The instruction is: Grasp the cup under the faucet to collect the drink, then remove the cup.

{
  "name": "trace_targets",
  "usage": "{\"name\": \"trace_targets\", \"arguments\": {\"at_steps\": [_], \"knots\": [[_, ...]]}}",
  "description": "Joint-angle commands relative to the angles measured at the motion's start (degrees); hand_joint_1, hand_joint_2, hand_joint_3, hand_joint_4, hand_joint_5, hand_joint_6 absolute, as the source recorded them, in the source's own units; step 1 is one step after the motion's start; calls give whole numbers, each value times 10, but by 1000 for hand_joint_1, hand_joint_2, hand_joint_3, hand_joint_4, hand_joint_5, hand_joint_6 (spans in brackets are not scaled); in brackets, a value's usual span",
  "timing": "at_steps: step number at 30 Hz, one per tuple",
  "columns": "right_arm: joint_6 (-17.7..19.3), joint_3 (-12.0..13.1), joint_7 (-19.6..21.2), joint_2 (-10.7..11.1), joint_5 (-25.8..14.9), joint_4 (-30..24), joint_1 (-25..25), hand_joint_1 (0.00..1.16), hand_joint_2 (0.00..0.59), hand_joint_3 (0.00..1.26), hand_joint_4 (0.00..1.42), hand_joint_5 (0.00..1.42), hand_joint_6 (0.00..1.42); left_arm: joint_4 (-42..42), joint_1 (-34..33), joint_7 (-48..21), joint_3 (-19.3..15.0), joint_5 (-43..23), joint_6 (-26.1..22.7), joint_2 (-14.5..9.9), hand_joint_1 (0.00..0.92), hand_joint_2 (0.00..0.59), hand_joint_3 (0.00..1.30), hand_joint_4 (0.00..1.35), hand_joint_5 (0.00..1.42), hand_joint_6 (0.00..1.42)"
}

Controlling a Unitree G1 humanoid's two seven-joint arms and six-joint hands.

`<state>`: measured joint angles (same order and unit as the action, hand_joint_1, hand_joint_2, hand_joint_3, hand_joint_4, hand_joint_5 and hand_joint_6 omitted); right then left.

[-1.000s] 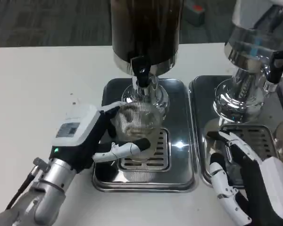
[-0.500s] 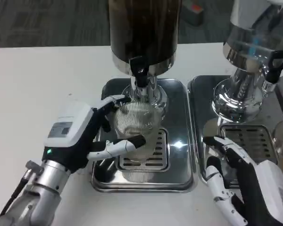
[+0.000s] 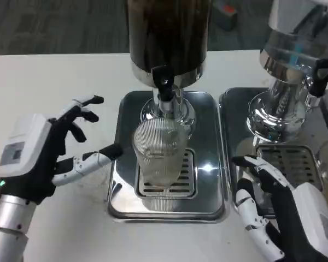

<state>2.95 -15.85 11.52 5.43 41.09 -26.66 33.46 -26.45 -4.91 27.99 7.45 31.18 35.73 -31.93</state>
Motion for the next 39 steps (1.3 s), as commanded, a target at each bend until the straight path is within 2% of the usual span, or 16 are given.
{"name": "trace_targets", "arguments": {"at_steps": [1,4,6,8,10,12,14,16,20,27,33,39], "knots": [[-1,2,3,1,-3,9,-8,64,506,293,174,220,300,33,25,-44,-47,-71,51,-23,0,68,382,520,689,1097],[3,-1,6,0,-3,16,-17,64,506,293,174,220,300,35,20,-137,-75,-193,95,-35,0,84,414,538,680,1091],[5,-2,8,-1,-3,22,-24,64,506,293,174,220,300,35,4,-245,-86,-320,100,-36,0,99,428,541,661,1073],[7,-3,11,-3,-4,28,-31,64,506,293,174,220,300,34,-9,-319,-94,-399,95,-35,0,101,454,535,635,1017],[8,-4,13,-4,-4,33,-36,64,506,293,174,220,300,39,-31,-425,-105,-488,64,-39,0,101,464,534,604,926],[10,-7,17,-6,-5,40,-41,64,506,293,174,220,300,38,-51,-518,-115,-554,27,-41,0,97,465,480,514,757],[11,-8,20,-6,-5,45,-43,64,506,293,174,220,300,41,-75,-629,-128,-632,-46,-42,0,96,453,432,439,575],[12,-10,24,-7,-5,50,-47,64,506,293,174,220,300,39,-100,-722,-143,-691,-120,-43,0,90,444,399,397,477],[12,-12,30,-9,-9,57,-51,64,506,294,179,220,300,31,-141,-825,-172,-738,-230,-45,0,84,458,396,392,407],[12,-18,42,-12,-10,69,-57,64,506,294,183,220,300,8,-194,-901,-203,-742,-357,-35,0,74,456,389,392,380],[12,-23,51,-14,-13,78,-59,64,506,294,185,221,300,-7,-226,-926,-209,-723,-408,-27,0,74,461,433,427,383],[14,-27,62,-19,-16,89,-64,64,506,294,186,221,300,-19,-253,-933,-208,-701,-419,-16,0,74,473,415,406,375]]}}
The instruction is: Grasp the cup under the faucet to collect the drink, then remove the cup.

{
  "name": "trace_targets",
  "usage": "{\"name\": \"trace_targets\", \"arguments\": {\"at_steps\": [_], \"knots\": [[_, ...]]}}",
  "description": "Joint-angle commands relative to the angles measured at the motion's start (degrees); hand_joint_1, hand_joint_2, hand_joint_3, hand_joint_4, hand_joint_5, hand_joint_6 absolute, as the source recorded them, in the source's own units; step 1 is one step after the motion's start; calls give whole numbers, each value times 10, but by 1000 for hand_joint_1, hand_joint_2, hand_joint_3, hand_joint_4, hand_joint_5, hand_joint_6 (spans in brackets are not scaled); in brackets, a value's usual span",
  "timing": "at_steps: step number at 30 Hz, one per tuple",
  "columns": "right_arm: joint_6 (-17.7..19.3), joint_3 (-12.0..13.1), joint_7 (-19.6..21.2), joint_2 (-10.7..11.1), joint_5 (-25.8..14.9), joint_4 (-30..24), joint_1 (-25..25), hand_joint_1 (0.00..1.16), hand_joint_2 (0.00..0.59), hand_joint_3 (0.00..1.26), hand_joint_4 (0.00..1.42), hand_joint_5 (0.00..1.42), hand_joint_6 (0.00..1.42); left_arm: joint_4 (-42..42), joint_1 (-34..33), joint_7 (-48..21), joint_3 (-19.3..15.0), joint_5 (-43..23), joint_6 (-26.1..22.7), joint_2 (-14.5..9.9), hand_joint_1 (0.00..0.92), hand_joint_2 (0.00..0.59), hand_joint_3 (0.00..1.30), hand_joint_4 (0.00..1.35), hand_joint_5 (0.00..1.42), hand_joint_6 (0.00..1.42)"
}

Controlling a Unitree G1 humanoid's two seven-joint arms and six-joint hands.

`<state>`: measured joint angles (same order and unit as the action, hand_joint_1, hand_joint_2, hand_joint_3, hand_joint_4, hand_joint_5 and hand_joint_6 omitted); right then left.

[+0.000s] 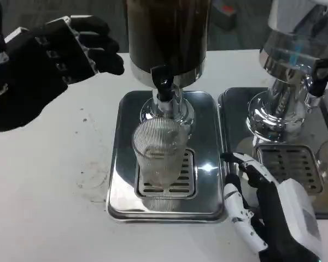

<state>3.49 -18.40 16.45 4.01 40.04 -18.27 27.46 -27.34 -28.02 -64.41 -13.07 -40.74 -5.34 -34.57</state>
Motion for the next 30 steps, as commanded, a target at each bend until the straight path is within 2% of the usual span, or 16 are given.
{"name": "trace_targets", "arguments": {"at_steps": [1,9,15,24,30], "knots": [[8,-2,15,-6,-6,7,-4,64,506,294,186,221,300,-14,-29,-11,-1,22,-9,15,0,74,453,395,393,364],[7,-8,30,-14,-3,17,-6,64,506,294,186,221,300,-35,-68,-20,18,55,-12,60,0,74,314,208,241,205],[5,-12,40,-19,-2,15,5,64,506,301,187,221,300,-55,-90,-24,35,82,-8,96,0,73,288,189,220,162],[2,-16,49,-23,1,10,17,64,506,303,187,221,300,-90,-109,-33,48,120,7,118,0,73,287,189,220,158],[2,-14,49,-26,-5,11,20,64,506,303,187,221,300,-97,-108,-41,61,152,41,117,0,69,287,208,232,163]]}}
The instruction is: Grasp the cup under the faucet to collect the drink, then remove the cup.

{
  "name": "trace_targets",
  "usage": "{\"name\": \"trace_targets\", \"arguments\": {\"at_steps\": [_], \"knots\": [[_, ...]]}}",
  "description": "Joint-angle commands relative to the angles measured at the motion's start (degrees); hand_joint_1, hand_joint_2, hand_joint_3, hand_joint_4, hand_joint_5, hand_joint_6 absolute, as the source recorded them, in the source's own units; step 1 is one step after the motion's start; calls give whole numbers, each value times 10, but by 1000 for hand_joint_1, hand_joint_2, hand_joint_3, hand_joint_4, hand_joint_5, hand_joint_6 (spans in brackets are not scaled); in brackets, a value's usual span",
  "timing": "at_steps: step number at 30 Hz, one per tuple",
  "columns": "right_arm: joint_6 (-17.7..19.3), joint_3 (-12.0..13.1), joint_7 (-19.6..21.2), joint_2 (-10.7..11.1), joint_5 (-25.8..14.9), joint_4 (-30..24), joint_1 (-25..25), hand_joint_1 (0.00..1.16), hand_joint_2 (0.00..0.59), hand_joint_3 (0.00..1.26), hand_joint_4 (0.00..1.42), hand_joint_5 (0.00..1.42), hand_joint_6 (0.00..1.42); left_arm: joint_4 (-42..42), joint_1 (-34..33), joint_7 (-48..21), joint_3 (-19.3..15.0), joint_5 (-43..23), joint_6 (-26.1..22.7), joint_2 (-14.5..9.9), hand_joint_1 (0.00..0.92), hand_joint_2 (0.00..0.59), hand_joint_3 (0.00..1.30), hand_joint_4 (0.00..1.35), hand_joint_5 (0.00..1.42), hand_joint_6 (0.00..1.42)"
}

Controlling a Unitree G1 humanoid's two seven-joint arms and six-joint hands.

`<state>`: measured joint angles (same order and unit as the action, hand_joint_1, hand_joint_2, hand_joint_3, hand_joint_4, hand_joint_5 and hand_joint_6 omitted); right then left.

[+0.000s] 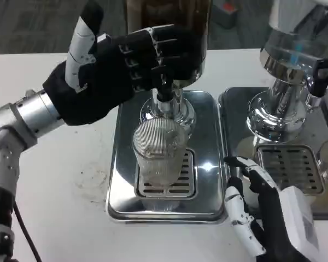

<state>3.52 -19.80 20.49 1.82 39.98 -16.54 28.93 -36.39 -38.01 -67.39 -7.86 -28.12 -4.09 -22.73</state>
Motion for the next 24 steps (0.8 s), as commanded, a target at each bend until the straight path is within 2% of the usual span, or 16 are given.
{"name": "trace_targets", "arguments": {"at_steps": [1,7,12,17,24], "knots": [[1,-1,9,-4,-4,-6,6,64,506,303,187,221,300,-7,-7,-12,9,30,33,-1,0,69,295,210,234,167],[2,-1,6,-3,-3,-6,4,64,506,303,187,221,300,-4,4,-24,15,50,66,-3,0,69,299,215,241,169],[1,1,3,-1,-4,-9,3,64,506,303,187,221,300,-14,15,-25,17,67,113,-9,0,68,335,251,266,192],[0,3,-3,3,-6,-10,4,64,506,303,187,221,300,-19,30,-14,21,95,196,-16,0,63,347,264,283,200],[-2,6,-9,8,-7,-15,4,64,506,297,187,221,300,-22,46,8,25,111,270,-15,0,68,345,262,284,202]]}}
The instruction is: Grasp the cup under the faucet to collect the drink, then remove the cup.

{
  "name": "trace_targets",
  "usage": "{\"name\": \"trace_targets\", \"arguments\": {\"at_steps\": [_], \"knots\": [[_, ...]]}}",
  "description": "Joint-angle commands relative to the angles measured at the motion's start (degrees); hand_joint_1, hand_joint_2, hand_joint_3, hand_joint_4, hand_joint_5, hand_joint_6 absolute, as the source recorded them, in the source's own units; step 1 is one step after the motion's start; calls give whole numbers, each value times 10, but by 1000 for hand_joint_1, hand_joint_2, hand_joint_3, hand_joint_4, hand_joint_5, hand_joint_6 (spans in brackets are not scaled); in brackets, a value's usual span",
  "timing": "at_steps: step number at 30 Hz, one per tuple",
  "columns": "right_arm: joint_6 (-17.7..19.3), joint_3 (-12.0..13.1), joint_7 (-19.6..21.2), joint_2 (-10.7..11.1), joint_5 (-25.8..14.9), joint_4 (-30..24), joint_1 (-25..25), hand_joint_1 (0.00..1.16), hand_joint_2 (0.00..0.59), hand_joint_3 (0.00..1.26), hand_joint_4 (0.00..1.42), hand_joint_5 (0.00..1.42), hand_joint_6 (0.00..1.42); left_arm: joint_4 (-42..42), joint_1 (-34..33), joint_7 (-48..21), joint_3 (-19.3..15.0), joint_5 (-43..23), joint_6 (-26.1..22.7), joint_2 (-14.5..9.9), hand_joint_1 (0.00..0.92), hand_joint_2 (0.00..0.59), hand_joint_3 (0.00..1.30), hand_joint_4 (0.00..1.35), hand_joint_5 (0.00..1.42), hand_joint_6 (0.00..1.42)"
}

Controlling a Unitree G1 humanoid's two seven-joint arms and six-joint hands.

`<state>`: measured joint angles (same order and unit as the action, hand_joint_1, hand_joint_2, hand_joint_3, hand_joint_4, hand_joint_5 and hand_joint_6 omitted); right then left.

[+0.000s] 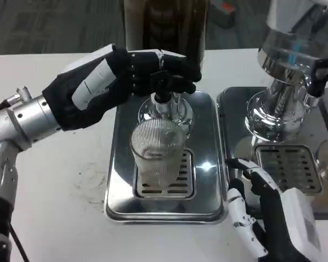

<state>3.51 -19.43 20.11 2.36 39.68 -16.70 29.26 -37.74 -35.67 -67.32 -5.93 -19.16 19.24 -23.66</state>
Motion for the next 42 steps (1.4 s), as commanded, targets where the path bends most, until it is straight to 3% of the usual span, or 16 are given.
{"name": "trace_targets", "arguments": {"at_steps": [1,25,42], "knots": [[-2,2,-6,3,-4,-15,1,64,506,296,187,221,300,-9,25,10,6,24,47,-5,0,68,342,258,274,203],[-9,9,-20,8,-3,-32,6,64,506,295,187,221,295,-34,48,41,38,40,167,4,0,76,304,210,234,188],[-16,13,-26,8,-1,-38,6,79,501,282,177,210,249,-50,51,83,62,74,265,-4,0,75,296,206,228,188]]}}
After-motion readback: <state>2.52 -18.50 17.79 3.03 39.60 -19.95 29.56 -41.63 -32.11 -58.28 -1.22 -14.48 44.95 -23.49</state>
